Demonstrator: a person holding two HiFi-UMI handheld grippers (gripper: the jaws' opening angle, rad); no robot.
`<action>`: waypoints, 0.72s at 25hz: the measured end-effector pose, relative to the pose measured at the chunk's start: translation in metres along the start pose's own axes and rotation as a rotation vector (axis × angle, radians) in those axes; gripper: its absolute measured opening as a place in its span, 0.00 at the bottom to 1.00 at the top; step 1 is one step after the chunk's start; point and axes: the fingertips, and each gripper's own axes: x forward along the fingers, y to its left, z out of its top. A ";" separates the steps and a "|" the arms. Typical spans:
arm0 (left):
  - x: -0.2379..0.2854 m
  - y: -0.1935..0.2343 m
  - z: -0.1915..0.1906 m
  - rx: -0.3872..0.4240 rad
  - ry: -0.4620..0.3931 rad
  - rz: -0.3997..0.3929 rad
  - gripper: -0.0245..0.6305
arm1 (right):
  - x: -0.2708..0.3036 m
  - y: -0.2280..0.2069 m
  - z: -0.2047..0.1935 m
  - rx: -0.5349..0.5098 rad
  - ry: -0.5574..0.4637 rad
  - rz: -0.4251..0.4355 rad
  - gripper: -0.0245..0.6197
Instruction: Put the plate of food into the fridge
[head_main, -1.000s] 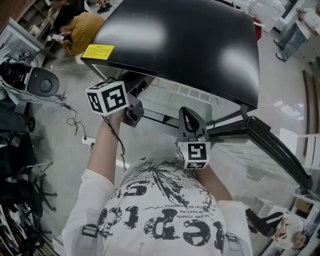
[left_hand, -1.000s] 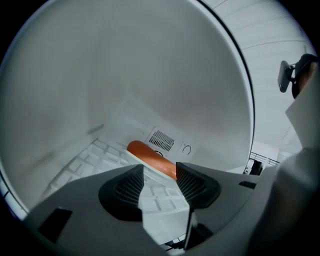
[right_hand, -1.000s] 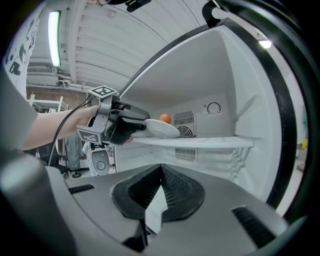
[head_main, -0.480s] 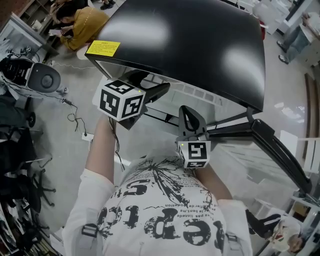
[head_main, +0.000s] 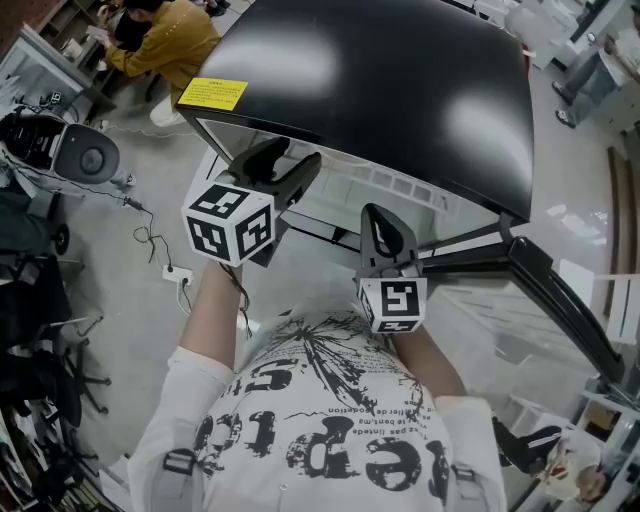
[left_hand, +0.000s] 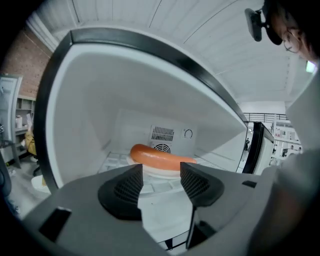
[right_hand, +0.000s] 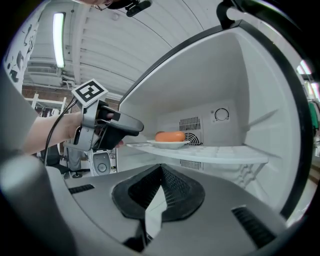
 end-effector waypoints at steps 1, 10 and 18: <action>-0.003 -0.002 -0.002 0.007 -0.020 0.009 0.39 | 0.000 0.001 0.002 -0.004 -0.002 -0.003 0.04; -0.025 -0.014 -0.030 0.049 -0.158 0.108 0.05 | 0.001 0.007 0.020 -0.010 -0.040 -0.051 0.04; -0.033 -0.033 -0.058 0.031 -0.169 -0.019 0.05 | -0.002 0.019 0.028 -0.034 -0.060 -0.114 0.04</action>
